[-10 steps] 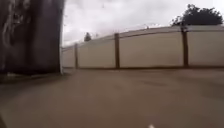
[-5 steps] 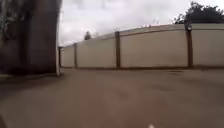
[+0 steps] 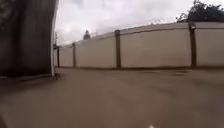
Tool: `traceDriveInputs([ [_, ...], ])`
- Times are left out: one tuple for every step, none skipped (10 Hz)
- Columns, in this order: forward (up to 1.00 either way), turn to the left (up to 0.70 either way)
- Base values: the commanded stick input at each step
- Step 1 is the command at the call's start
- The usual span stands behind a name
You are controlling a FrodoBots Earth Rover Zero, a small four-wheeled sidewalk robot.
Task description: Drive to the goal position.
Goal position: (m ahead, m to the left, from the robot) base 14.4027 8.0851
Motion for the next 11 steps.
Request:
traceDriveInputs([
  [0.7,0.0],
  [0.7,0.0],
  [0.7,0.0],
  [0.7,0.0],
  [0.7,0.0],
  [0.7,0.0],
  [0.7,0.0],
  [0.7,0.08],
  [0.7,0.28],
  [0.7,0.18],
  [0.7,0.05],
])
